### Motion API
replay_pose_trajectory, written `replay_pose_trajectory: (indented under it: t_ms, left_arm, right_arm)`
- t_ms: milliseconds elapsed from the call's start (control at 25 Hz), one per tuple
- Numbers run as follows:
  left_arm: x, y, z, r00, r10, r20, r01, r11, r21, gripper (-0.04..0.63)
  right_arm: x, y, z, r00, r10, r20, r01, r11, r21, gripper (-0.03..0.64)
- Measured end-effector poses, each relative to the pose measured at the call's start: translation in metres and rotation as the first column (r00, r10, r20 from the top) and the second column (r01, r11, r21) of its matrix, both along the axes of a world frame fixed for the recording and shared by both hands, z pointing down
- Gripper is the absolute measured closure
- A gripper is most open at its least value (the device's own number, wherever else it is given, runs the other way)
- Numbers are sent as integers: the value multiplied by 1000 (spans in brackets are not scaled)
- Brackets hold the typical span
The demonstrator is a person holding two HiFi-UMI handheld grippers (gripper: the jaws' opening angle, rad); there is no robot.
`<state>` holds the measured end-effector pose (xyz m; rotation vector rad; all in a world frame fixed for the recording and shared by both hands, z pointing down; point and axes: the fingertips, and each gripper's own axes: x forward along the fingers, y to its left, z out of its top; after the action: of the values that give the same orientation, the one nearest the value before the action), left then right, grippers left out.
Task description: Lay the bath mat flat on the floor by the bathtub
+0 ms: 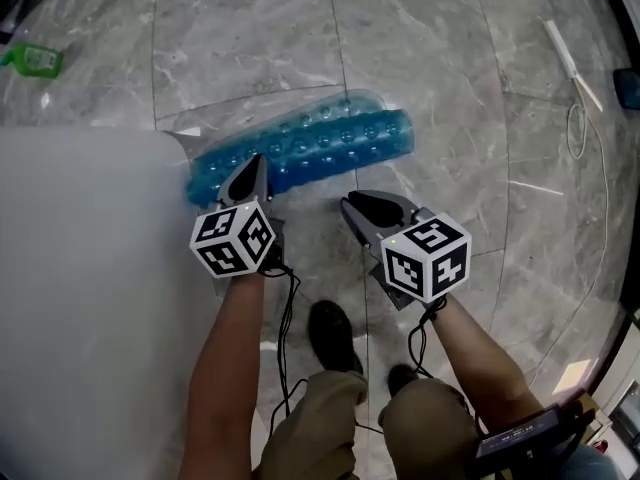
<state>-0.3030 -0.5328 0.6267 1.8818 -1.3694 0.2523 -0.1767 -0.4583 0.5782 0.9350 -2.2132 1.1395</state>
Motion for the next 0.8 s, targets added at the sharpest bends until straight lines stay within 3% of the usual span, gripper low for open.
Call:
replay_pose_trajectory:
  t_ms: [80, 160, 320, 440, 560, 680, 800]
  left_arm:
    - [3, 11, 1, 1000, 10, -1, -10, 1000, -2, 589]
    - [5, 18, -2, 1000, 14, -25, -14, 1000, 13, 589]
    - [12, 51, 4, 998, -4, -65, 7, 999, 36, 589]
    - [13, 70, 13, 997, -39, -63, 42, 998, 47, 589]
    - [14, 81, 15, 999, -11, -42, 14, 998, 68, 589]
    - [20, 87, -6, 997, -9, -75, 16, 996, 91, 589]
    - [16, 89, -34, 999, -40, -10, 41, 988, 147, 589]
  right_arm:
    - [1, -7, -2, 997, 44, 58, -45, 999, 18, 514]
    - [4, -32, -4, 998, 50, 40, -55, 991, 120, 517]
    - [28, -63, 14, 973, 62, -221, -4, 966, 257, 609]
    - [30, -72, 23, 955, 58, -292, 38, 949, 313, 611]
    - [29, -74, 32, 950, 68, -303, 40, 941, 337, 610]
    - [36, -71, 40, 947, 95, -307, 12, 945, 328, 611]
    - [41, -57, 43, 956, 104, -274, -16, 952, 307, 612]
